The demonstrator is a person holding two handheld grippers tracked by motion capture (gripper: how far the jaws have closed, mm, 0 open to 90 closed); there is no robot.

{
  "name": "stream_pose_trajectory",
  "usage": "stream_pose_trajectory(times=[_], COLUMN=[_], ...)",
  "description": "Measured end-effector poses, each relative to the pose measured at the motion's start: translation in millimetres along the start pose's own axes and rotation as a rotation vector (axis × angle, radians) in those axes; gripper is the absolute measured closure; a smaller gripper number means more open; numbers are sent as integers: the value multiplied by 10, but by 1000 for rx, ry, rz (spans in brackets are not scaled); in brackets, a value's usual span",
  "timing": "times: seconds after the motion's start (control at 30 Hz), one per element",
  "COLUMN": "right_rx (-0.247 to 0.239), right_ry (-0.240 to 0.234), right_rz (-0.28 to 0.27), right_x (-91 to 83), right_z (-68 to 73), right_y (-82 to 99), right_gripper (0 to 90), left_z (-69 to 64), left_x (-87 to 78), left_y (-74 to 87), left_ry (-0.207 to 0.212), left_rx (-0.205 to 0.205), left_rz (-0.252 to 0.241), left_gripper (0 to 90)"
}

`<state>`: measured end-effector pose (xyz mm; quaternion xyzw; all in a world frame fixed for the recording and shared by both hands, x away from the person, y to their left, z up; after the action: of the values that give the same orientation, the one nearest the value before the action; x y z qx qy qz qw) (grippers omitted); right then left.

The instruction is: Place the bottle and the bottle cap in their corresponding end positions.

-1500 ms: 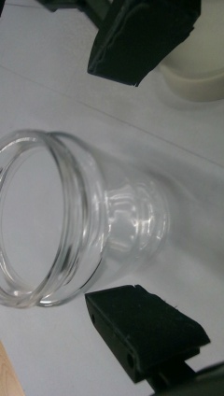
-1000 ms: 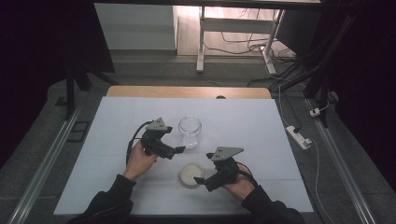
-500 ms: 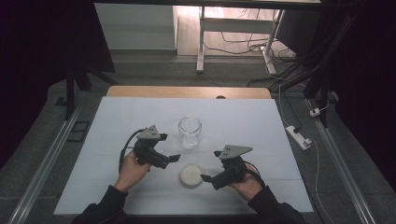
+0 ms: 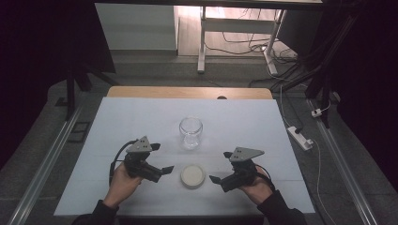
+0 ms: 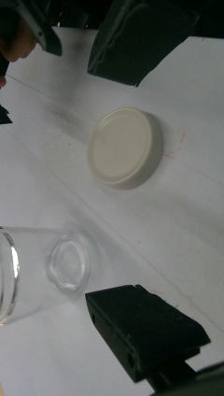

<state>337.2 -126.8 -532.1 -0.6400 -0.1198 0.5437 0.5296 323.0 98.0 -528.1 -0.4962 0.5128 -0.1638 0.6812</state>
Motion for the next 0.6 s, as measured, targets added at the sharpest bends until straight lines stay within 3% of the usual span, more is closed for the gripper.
stream_pose_trajectory(times=[0.6], right_rx=[53], right_ry=[112], right_rz=[-32], right_x=[-419], right_z=[-204], right_y=[196], right_gripper=[0], left_z=[-71], left_x=[-420], left_y=[369], left_ry=[-68], left_rx=[-85], left_rz=[-18], left_gripper=[0])
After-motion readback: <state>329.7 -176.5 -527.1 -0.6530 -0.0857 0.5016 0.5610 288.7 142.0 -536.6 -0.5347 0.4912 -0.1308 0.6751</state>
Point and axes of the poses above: each handheld gripper's, and its own axes: x roughly forward along the jaws, y roughly out of its underside, z roughly to its left, the point moved 9 cm from there along x, roughly forward along the jaws, and after that the axes turned 9 degrees about x, right-handed, at the moved point
